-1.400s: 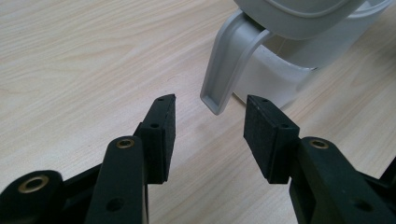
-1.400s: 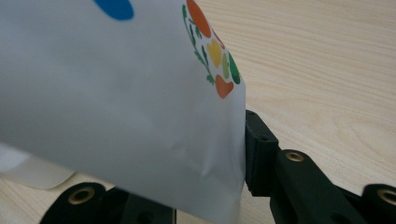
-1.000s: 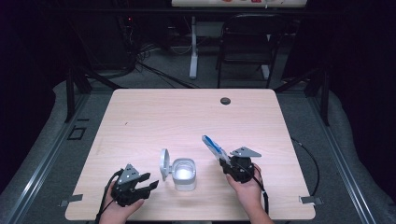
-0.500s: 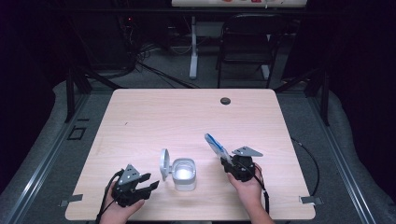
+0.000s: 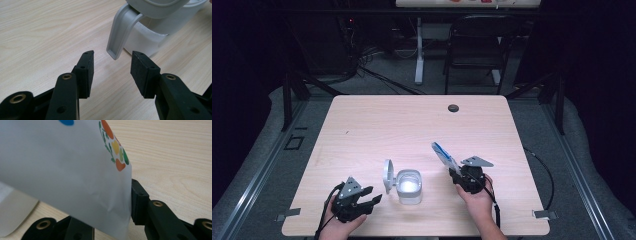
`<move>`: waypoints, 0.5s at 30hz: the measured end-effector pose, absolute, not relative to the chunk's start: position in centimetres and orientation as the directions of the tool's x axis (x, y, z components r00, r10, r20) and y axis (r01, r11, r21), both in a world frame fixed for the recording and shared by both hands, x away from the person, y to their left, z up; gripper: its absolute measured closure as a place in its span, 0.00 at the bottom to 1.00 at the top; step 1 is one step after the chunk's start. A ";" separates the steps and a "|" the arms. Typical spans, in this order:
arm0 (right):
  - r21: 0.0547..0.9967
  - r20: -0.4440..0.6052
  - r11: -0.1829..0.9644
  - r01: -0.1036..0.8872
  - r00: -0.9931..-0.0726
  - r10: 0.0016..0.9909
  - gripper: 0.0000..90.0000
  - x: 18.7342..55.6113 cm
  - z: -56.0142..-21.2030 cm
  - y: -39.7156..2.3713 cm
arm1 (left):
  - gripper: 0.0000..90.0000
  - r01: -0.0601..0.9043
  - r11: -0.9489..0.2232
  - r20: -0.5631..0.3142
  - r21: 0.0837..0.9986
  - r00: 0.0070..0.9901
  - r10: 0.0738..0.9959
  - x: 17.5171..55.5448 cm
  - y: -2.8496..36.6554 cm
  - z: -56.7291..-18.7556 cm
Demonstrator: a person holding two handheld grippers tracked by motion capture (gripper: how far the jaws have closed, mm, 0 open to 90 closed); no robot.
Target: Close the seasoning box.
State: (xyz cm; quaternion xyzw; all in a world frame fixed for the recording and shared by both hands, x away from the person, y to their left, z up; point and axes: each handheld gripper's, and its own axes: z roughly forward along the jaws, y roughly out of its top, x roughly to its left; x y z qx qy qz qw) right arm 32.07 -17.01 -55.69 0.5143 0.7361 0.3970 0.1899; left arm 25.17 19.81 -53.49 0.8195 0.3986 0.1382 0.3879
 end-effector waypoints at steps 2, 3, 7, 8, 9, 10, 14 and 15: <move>0.780 0.131 0.154 0.606 -0.399 0.908 0.77 32.1 -55.7 -17.0 | 0.60 0.546 -0.380 -0.084 0.747 0.644 0.760 25.2 19.8 -53.5; 0.780 0.131 0.153 0.606 -0.398 0.908 0.77 32.1 -55.8 -17.0 | 0.60 0.546 -0.381 -0.084 0.747 0.645 0.760 25.2 19.8 -53.5; 0.775 0.130 0.157 0.612 -0.398 0.908 0.77 32.2 -55.9 -17.0 | 0.60 0.548 -0.379 -0.085 0.746 0.643 0.762 25.2 19.8 -53.6; 0.777 0.133 0.156 0.610 -0.400 0.907 0.77 32.2 -55.9 -17.0 | 0.60 0.547 -0.376 -0.086 0.748 0.641 0.762 25.2 19.8 -53.6; 0.775 0.134 0.155 0.613 -0.399 0.907 0.77 32.2 -56.0 -17.0 | 0.60 0.547 -0.375 -0.086 0.748 0.641 0.763 25.2 19.8 -53.6; 0.772 0.126 0.166 0.613 -0.403 0.906 0.77 32.3 -56.0 -17.0 | 0.60 0.550 -0.381 -0.086 0.744 0.643 0.761 25.2 19.8 -53.5; 0.769 0.133 0.158 0.619 -0.396 0.909 0.77 32.3 -56.2 -17.0 | 0.60 0.549 -0.385 -0.082 0.741 0.644 0.761 25.3 19.9 -53.6; 0.767 0.138 0.155 0.623 -0.396 0.908 0.76 32.3 -56.2 -17.0 | 0.60 0.554 -0.380 -0.086 0.741 0.640 0.764 25.3 19.9 -53.6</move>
